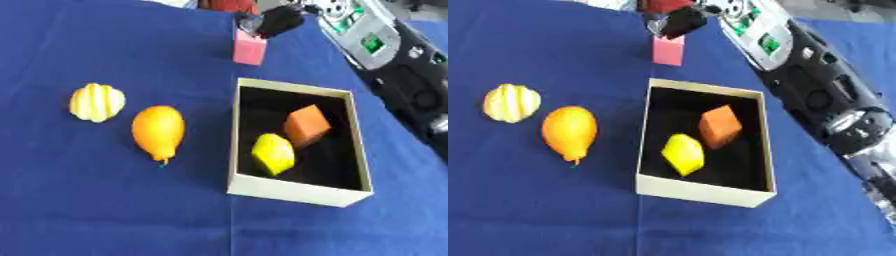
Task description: Pick up objects on the table and place them in the box.
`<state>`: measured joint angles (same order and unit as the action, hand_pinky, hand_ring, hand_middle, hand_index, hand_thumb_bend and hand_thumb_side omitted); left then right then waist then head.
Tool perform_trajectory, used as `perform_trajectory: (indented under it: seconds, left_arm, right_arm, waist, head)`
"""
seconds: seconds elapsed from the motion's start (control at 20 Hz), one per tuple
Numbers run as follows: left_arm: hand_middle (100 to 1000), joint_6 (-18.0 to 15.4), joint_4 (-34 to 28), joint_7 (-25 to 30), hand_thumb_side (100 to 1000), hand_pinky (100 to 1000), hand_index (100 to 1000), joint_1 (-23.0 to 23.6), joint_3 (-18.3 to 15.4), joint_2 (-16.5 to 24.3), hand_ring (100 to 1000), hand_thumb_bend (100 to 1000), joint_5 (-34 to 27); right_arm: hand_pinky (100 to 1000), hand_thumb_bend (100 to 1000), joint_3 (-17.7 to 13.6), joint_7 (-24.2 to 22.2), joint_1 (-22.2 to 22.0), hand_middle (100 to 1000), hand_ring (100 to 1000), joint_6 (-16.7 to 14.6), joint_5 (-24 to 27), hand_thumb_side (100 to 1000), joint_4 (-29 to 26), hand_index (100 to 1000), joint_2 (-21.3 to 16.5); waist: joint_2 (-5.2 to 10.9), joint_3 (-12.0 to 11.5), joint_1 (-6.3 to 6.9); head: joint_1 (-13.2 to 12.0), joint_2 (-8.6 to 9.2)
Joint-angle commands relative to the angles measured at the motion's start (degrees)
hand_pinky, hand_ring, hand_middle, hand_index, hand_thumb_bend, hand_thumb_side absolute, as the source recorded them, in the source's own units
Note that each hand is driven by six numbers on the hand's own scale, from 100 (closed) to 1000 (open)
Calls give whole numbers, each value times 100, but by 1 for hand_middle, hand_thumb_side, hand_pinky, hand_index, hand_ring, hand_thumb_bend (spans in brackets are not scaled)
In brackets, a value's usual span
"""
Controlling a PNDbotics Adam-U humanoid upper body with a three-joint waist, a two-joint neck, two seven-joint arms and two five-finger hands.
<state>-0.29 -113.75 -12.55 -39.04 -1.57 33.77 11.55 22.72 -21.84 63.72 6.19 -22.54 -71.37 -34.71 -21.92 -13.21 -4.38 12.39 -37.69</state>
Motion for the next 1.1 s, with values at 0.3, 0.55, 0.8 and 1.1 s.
perform_trajectory:
  seconds: [0.3,0.55,0.8,1.1]
  left_arm:
    - [770,88,-84,-41,337,851,912,63,-130,94,820,194,-32]
    - [766,113,-84,-40,343,849,912,84,-134,71,817,187,-47]
    - [763,141,-84,-43,347,848,912,140,-148,73,814,181,-55]
    - [760,203,-84,-28,348,847,912,240,-165,52,811,175,-65]
  right_arm:
    - [994,100,-312,-791,176,891,979,-147,-814,180,62,956,99]
    - [999,100,-459,-1095,213,892,985,-175,-1265,236,50,962,121]
    - [1000,100,-558,-1274,201,900,995,-225,-1638,305,123,974,153]
    - [1000,100,-603,-1444,199,914,1000,-289,-1690,256,154,998,138]
  waist:
    - [79,-15,20]
    - [59,-27,-2]
    - [64,-30,-11]
    - [118,-4,-22]
  head:
    - [-42,-17]
    - [-90,-63]
    - [-122,-76]
    - [-130,-103]
